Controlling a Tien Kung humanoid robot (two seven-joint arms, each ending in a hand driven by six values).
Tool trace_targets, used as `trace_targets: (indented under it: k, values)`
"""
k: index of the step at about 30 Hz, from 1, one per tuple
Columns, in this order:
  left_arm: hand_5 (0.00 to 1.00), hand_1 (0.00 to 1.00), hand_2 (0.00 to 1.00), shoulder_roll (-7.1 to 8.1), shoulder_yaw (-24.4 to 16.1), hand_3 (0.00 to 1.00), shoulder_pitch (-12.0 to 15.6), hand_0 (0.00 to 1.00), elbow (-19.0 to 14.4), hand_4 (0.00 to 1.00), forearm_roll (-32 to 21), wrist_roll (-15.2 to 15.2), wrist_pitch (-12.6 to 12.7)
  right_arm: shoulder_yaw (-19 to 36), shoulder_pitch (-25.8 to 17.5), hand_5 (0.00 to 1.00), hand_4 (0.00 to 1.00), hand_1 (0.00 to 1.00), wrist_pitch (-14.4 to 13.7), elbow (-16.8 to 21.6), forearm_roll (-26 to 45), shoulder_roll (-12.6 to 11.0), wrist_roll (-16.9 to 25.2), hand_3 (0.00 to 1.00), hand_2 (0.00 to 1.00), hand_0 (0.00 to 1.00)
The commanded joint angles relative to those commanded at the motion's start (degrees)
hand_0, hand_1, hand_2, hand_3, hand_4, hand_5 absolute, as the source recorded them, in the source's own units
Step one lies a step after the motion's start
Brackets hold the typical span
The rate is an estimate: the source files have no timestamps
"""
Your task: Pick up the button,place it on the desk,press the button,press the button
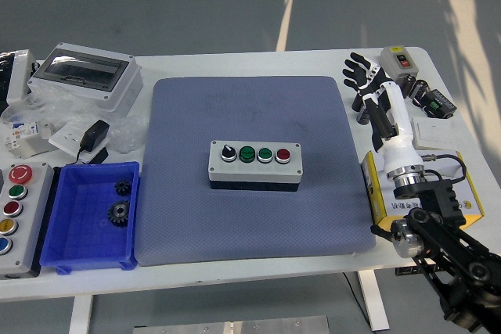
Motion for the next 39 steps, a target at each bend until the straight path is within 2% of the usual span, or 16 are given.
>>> trace_targets:
  k: [14,17,22,29,30,35,36,39]
  values:
    - [0.207,0.58,0.545,1.08,-0.6,0.61,0.1,0.627,0.0,0.637,1.3,0.1,-0.2,3.6,-1.3,0.765,0.916,0.814,-0.4,2.1,-1.4,-1.1,-0.5,0.796,0.812,0.823]
    - [0.207,0.58,0.545,1.15,-0.5,0.61,0.3,0.627,0.0,0.637,1.0,0.1,-0.2,4.7,-1.9,0.765,0.916,0.814,-1.7,2.7,-2.2,-0.9,-1.2,0.796,0.812,0.823]
    - [0.206,0.581,0.545,1.12,-0.2,0.611,0.7,0.627,0.0,0.637,-0.2,0.1,0.1,6.2,-2.3,0.763,0.917,0.814,-3.6,3.3,-3.4,-0.8,-2.5,0.795,0.812,0.824]
    - [0.207,0.581,0.545,0.71,0.7,0.61,1.2,0.627,0.0,0.637,-2.1,0.0,0.4,5.2,-1.2,0.758,0.915,0.813,-3.2,2.9,-2.9,-0.9,-2.6,0.794,0.811,0.825]
    - [0.206,0.583,0.546,0.63,0.7,0.611,1.3,0.627,0.0,0.637,-2.2,0.0,0.4,4.5,-0.7,0.707,0.883,0.814,-3.2,2.7,-2.8,-0.9,-2.7,0.791,0.81,0.822]
    - [0.206,0.583,0.546,0.37,0.6,0.611,1.5,0.627,0.0,0.637,-2.2,0.1,0.4,2.2,1.2,0.707,0.883,0.814,-3.1,1.9,-2.6,-1.0,-3.3,0.791,0.81,0.822]
    - [0.205,0.584,0.546,0.36,0.6,0.611,1.5,0.627,0.0,0.637,-2.1,0.0,0.4,2.1,1.4,0.591,0.816,0.812,-3.1,1.9,-2.6,-0.9,-3.3,0.791,0.809,0.816]
    - [0.205,0.584,0.546,0.36,0.4,0.611,1.3,0.627,0.0,0.637,-1.7,-0.1,0.4,2.1,1.6,0.591,0.816,0.812,-3.1,1.8,-2.5,-0.9,-3.4,0.791,0.809,0.816]
